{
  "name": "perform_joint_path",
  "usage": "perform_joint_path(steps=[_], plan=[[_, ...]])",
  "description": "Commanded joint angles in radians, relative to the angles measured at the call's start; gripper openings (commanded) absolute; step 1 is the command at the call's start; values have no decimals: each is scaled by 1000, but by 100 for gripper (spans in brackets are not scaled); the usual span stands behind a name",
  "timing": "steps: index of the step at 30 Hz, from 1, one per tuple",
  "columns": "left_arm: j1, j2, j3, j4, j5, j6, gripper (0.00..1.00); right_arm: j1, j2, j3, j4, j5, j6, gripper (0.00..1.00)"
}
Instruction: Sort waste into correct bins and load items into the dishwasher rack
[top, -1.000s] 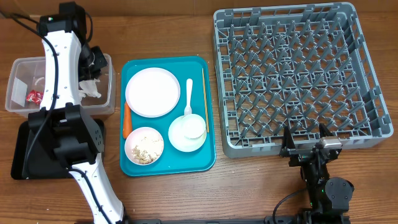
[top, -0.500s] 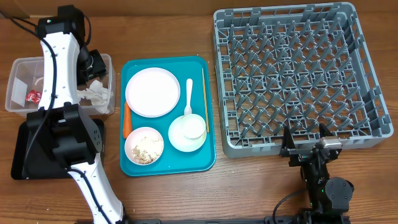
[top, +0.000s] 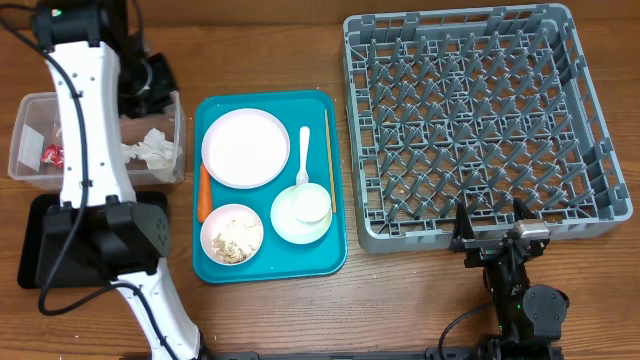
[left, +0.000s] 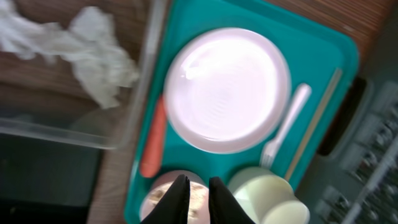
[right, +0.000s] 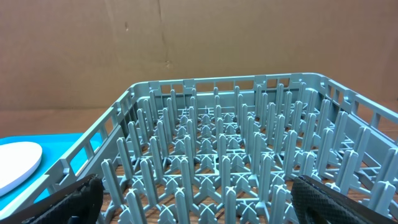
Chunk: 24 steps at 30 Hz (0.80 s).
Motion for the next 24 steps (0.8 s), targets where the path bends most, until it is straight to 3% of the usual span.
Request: perform_joint_path(steps=[1, 6, 12, 20, 24], plan=[[-77, -73, -16, -3, 113, 27, 11, -7, -12, -11, 5, 6, 4, 100], [-190, -105, -71, -3, 95, 27, 4, -7, -12, -11, 5, 6, 4, 100], [-311, -128, -200, -3, -43, -17, 4, -7, -12, -11, 5, 6, 4, 100], [-349, -225, -406, -3, -76, -27, 4, -7, -12, -11, 5, 6, 4, 100], [-349, -310, -499, -3, -160, -77, 4, -7, -12, -11, 5, 6, 4, 100]])
